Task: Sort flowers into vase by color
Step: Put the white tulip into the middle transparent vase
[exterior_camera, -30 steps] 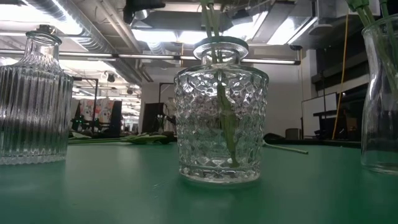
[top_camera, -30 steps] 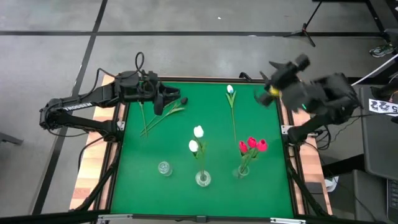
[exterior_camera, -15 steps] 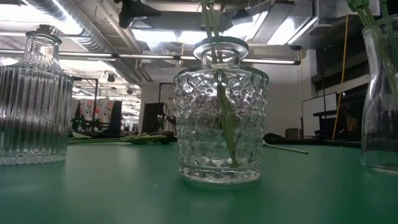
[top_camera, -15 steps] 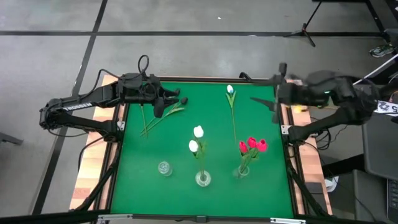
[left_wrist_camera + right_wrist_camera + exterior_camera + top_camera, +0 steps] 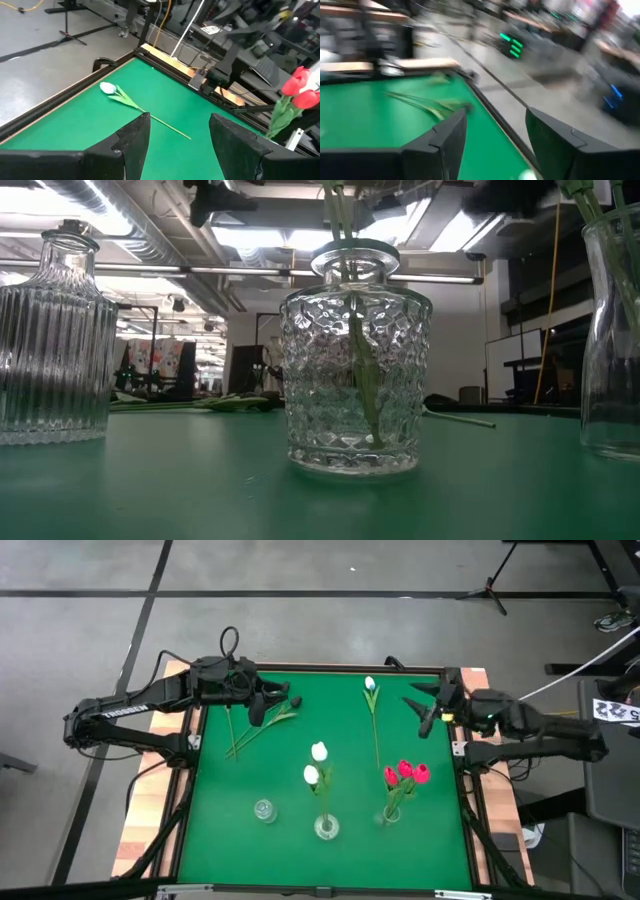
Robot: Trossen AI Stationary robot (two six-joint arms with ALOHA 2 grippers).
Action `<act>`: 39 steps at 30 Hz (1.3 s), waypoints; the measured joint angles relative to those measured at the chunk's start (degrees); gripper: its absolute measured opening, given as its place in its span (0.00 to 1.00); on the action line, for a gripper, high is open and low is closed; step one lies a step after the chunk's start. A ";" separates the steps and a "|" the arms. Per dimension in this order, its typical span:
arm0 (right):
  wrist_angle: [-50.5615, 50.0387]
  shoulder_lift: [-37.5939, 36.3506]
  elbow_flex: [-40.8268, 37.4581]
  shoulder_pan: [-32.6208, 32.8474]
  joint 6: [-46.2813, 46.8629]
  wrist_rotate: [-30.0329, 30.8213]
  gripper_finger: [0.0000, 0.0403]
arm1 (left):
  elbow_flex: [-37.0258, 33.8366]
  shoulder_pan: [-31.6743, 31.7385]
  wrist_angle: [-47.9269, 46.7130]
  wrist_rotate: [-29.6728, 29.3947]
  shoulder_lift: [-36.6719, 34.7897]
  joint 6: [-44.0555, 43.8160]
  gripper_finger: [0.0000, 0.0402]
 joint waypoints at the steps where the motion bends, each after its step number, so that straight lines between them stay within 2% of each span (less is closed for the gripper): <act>1: -0.45 -0.98 -2.65 -0.59 2.43 2.08 0.51 | 0.00 0.00 0.00 -0.18 0.00 -0.06 0.50; 3: -0.84 -2.19 -7.46 -1.35 6.36 5.50 0.51 | 0.00 0.00 -0.12 -0.30 0.00 -0.22 0.50; 9: -0.27 -1.06 -18.36 -1.29 16.25 10.17 0.51 | 0.00 0.00 -2.68 -0.98 0.00 -0.28 0.50; 14: 4.63 6.51 -22.96 -1.29 20.03 11.47 0.51 | 0.00 0.00 -4.03 -1.81 0.00 -0.31 0.50; 22: 16.58 23.54 -23.12 -1.39 20.03 17.57 0.51 | 0.00 0.00 -4.66 -2.89 0.00 0.66 0.50; 26: 23.85 32.28 -23.08 -1.86 19.93 16.28 0.51 | 0.00 0.00 -6.17 -3.17 0.00 1.54 0.50; 31: 33.18 40.77 -23.10 -4.85 20.00 10.87 0.51 | 0.02 0.00 -7.39 -3.29 0.00 2.40 0.50; 35: 40.12 44.18 -23.07 -7.31 19.51 7.88 0.51 | 0.02 0.00 -7.53 -3.29 0.00 2.69 0.50; 39: 41.52 46.48 -22.93 -9.14 20.42 7.47 0.51 | 0.02 0.00 -8.25 -3.29 0.00 3.06 0.50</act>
